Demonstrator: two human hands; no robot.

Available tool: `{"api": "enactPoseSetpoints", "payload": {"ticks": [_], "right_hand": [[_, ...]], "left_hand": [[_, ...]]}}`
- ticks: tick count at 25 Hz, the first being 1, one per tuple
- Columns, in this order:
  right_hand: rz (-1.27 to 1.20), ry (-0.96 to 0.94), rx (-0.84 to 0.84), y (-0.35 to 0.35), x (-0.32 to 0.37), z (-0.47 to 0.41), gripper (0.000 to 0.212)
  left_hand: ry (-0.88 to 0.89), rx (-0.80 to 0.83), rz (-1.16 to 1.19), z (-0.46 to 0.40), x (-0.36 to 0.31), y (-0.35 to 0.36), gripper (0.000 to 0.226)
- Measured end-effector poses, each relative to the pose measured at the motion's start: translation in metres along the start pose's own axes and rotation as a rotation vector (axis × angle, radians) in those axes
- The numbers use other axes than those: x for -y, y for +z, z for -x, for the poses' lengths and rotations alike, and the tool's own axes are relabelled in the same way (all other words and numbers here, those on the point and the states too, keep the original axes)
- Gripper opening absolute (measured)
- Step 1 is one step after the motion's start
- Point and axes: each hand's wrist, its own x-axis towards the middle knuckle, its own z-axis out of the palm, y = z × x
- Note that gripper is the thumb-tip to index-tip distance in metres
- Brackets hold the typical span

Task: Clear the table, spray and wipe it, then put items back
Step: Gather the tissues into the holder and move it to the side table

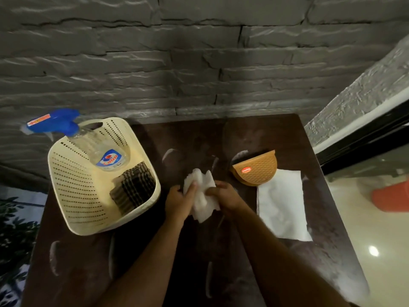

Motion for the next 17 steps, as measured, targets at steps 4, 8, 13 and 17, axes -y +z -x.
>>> {"api": "enactPoseSetpoints", "payload": {"ticks": [4,8,13,17], "right_hand": [[-0.185,-0.052,0.165,-0.022,0.008,0.025,0.049],[0.123,0.016,0.090,-0.059,0.000,0.051,0.024],[0.927,-0.226,-0.736,-0.138,-0.027,0.077,0.031],[0.815,0.140,-0.882,-0.192,-0.046,0.082,0.063]], "left_hand": [[-0.211,0.455,0.417,0.013,-0.009,0.003,0.066],[-0.127,0.416,0.459,0.036,-0.011,0.012,0.040],[-0.106,0.085,0.428,0.049,-0.008,0.034,0.039],[-0.086,0.063,0.408,0.059,-0.001,0.041,0.041]]}}
